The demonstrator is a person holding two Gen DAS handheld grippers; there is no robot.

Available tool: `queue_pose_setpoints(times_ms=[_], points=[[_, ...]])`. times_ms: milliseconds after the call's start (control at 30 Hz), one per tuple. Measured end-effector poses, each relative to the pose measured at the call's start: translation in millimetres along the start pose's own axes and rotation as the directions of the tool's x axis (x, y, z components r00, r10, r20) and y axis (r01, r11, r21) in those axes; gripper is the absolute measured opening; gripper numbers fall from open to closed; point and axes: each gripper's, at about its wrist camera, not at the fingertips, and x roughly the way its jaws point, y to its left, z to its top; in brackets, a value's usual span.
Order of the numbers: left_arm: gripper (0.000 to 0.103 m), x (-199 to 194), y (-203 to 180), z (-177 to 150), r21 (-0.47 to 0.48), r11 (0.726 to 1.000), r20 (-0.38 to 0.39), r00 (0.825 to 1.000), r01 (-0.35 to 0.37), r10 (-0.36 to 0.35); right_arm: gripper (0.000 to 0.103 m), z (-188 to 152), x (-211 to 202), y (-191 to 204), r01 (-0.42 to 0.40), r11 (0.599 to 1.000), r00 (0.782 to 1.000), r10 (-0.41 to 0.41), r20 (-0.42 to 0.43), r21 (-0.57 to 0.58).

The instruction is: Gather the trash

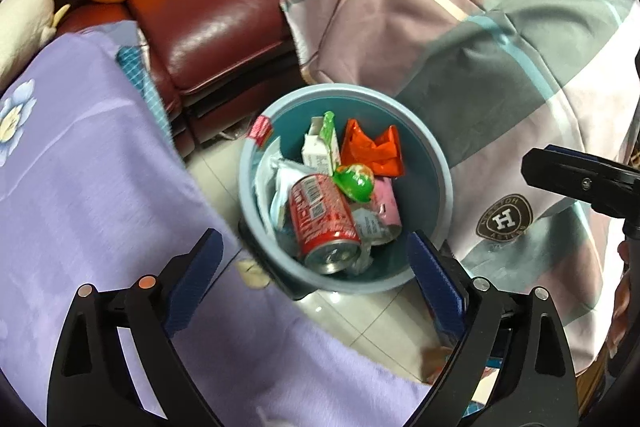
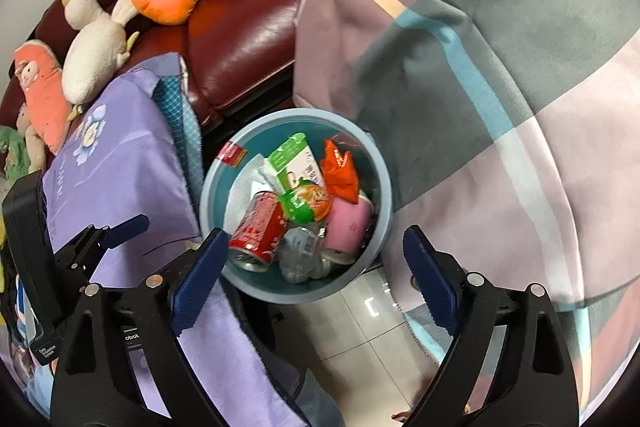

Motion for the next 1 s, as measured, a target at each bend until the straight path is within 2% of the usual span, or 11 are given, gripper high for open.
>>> queue_pose_setpoints(times_ms=[333, 467, 667, 1000], points=[[0.094, -62, 14, -27, -0.057, 0.998, 0.063, 0.997, -0.04, 0.044, 0.096, -28, -39, 32, -0.03, 0.998, 0.999, 0.031, 0.023, -0.057], [0.099, -91, 22, -44, -0.076, 0.996, 0.1, 0.993, -0.056, 0.063, 0.096, -45, -48, 49, -0.031, 0.994, 0.999, 0.033, 0.017, -0.102], [0.099, -119, 39, -73, -0.111, 0.989, 0.127, 0.986, -0.093, 0.107, 0.096, -71, -57, 69, -0.047, 0.989, 0.999, 0.05, 0.013, -0.138], [0.099, -154, 62, -119, -0.172, 0.977, 0.147, 0.977, -0.127, 0.153, 0.096, -116, -74, 101, -0.02, 0.979, 0.999, 0.03, 0.045, -0.202]])
